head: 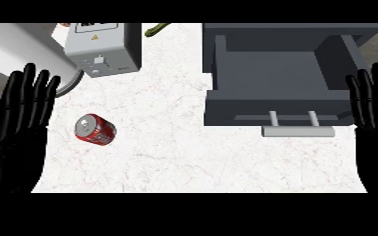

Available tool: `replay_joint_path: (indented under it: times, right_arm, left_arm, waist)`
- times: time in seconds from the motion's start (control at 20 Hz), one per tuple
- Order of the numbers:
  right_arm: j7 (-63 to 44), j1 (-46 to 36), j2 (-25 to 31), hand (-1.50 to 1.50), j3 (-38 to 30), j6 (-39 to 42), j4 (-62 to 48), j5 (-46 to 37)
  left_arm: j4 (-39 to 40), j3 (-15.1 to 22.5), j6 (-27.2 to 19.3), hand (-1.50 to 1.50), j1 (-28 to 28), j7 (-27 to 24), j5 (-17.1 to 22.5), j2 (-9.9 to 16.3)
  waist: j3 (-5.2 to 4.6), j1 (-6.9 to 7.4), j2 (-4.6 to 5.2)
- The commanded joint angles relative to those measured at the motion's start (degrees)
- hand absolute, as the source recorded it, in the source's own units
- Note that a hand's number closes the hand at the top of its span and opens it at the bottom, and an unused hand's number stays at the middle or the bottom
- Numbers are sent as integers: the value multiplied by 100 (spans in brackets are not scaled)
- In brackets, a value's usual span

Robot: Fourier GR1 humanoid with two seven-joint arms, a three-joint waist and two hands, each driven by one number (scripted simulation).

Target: Pick up the can, place it into the drawer and close the drawer

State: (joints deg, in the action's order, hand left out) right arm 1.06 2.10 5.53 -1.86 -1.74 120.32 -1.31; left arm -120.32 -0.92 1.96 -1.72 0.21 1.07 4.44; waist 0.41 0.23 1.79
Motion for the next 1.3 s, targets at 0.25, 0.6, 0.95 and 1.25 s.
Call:
replay_joint_path:
  times: [0.25, 0.6, 0.95, 1.25]
  right_arm:
    - [-119, -230, 20, -150, -138, 175, 5, 455]
    - [-1284, 219, -73, -150, -248, -178, -132, 354]
    - [-1465, 152, -65, -150, -308, -111, -67, 371]
    - [-1319, 396, -123, -150, -318, -80, 30, 228]
  left_arm:
    - [333, -1219, 2440, -150, -317, -579, 2664, 1405]
    - [1116, -2149, 2413, -150, -854, 1221, 3646, 2174]
    - [2115, -2250, 2635, -150, 122, 1248, 3447, 2172]
    - [1888, -2007, 2504, -150, 218, 1581, 3211, 1907]
  waist:
    - [-58, 84, -191]
    - [-42, 22, -191]
    - [-41, -39, -179]
    - [-41, -43, -181]
